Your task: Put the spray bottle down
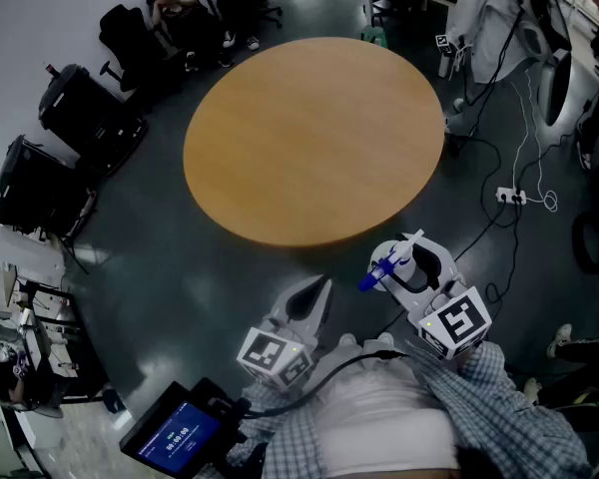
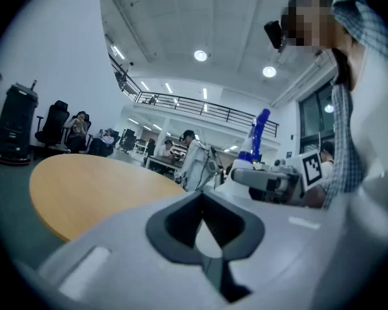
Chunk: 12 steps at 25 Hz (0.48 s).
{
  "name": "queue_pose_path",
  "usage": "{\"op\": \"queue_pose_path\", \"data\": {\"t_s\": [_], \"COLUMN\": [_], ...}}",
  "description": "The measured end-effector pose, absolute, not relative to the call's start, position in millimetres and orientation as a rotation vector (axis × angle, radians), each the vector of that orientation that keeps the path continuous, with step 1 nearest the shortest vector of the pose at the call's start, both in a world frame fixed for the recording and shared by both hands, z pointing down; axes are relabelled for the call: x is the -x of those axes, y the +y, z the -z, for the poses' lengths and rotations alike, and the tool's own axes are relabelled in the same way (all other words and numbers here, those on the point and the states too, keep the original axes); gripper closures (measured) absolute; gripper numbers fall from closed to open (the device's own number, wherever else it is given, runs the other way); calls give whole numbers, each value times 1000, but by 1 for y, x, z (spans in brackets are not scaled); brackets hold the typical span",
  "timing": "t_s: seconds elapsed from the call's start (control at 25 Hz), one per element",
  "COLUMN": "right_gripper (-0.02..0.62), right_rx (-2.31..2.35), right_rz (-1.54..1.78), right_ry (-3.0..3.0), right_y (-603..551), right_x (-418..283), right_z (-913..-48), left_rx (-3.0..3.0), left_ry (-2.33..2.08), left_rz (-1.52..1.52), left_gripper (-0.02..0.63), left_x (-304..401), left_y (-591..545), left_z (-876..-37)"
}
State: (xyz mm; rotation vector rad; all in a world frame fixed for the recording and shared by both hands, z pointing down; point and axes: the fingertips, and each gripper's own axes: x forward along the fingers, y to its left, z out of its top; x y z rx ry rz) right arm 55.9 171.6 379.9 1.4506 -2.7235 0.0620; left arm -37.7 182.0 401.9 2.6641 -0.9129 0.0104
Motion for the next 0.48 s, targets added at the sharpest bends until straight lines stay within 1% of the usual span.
{"op": "queue_pose_path", "data": {"t_s": [0.48], "right_gripper": [357], "right_rx": [-1445], "right_rz": [-51], "right_ry": [-2721], "right_y": [175], "right_x": [-62], "right_z": [-373], "left_rx": [-2671], "left_ry": [-902], "left_rz": [-8], "left_gripper": [604], "left_x": [32], "left_y": [186], "left_z": [-399]}}
